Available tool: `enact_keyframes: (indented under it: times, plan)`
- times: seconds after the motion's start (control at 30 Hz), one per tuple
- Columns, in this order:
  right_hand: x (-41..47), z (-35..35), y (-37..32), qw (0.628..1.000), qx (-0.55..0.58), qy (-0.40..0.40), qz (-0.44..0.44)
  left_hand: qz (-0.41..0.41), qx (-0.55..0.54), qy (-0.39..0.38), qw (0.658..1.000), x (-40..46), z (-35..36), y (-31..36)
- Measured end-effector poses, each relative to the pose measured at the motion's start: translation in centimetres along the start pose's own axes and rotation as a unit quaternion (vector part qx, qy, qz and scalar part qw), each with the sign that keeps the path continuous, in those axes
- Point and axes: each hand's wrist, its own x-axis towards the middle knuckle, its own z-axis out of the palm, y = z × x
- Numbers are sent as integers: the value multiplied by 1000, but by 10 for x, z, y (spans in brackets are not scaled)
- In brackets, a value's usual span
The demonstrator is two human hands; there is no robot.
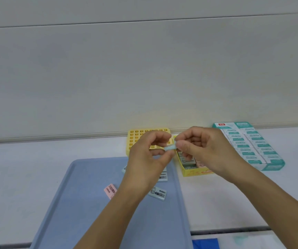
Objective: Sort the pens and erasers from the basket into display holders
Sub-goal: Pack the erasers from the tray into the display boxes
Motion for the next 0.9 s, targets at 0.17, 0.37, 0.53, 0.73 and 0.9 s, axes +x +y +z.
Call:
enact_keyframes:
  times: [0.17, 0.37, 0.53, 0.73, 0.9]
  plan:
    - [-9, -4, 6, 999, -9, 11, -40, -69, -95, -24, 993, 1, -7, -2]
    - [-15, -6, 7, 994, -94, 28, -58, -58, -77, -15, 995, 0, -1, -3]
    - [-9, -7, 4, 991, 102, 83, -5, -55, -78, 3, 995, 1, 11, -1]
    - [-3, -4, 5, 959, 230, 140, 84, -53, -139, -13, 989, 12, 20, 6]
    - [-5, -9, -1, 993, 73, 78, 56, -43, -91, -14, 995, 13, 25, -3]
